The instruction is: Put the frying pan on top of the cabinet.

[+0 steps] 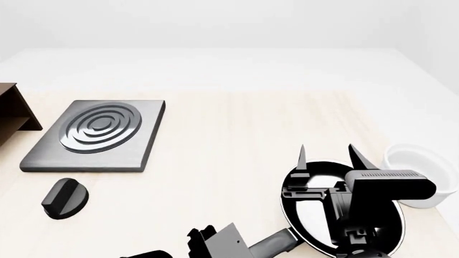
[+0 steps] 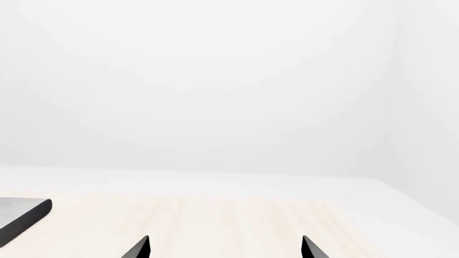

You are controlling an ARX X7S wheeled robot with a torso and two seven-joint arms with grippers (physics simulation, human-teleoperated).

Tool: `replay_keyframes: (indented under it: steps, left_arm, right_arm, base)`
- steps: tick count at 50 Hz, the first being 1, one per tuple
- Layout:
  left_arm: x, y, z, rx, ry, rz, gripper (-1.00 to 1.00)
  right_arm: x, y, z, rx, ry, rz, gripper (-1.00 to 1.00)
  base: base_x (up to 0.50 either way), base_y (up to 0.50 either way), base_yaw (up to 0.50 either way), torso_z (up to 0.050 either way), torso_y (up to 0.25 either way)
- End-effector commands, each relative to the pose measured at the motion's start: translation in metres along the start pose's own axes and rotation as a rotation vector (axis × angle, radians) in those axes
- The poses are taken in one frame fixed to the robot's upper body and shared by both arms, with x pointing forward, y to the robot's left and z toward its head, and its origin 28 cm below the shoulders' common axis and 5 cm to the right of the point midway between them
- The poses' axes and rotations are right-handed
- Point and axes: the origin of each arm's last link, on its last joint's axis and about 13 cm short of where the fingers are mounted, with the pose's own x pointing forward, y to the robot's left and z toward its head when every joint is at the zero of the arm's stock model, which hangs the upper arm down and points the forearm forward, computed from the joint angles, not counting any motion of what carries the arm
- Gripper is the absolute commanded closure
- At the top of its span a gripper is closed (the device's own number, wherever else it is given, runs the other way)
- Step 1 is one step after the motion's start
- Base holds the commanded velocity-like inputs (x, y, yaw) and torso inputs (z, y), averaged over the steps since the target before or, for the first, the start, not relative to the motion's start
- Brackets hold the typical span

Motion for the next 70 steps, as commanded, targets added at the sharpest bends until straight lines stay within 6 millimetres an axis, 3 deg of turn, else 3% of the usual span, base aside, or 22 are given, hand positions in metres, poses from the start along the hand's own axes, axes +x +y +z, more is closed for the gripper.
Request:
replay_keyframes:
  steps: [1,21,42,52,64,70]
  left_arm:
    - [0.007,0.002,-0.005,-0.019,0.054,0.004,1.0]
    - [0.0,0.008,-0.001,-0.026,0.004,0.077,1.0]
    - [-0.042,0.054,-0.001,-0.232,-0.16,0.369,1.0]
    - [-0.073,0.091,0.029,-0.359,-0.289,0.602,1.0]
    - [-0.106,0.103,0.063,-0.543,-0.432,0.741,1.0]
    - [-0.129,0.125,0.08,-0.604,-0.423,0.91,1.0]
  right_arm:
    - [0.0,0.001,0.002,-0.005,-0.009,0.004,-1.0]
    - [-0.001,0.002,0.001,-0.005,-0.01,0.004,-1.0]
    - [0.0,0.001,0.003,-0.009,-0.017,0.004,-1.0]
    - [0.0,0.002,0.005,-0.01,-0.021,0.008,-1.0]
    - [0.001,0.003,0.002,-0.008,-0.012,0.009,-1.0]
    - [0.001,0.002,0.001,-0.007,-0.007,0.008,-1.0]
  base:
    - [0.0,0.0,0.0,0.0,0.0]
    - [0.0,0.0,0.0,0.0,0.0]
    - [0.0,0.0,0.0,0.0,0.001]
    - [0.0,0.0,0.0,0.0,0.002]
    - [0.0,0.0,0.0,0.0,0.003]
    - [0.0,0.0,0.0,0.0,0.002]
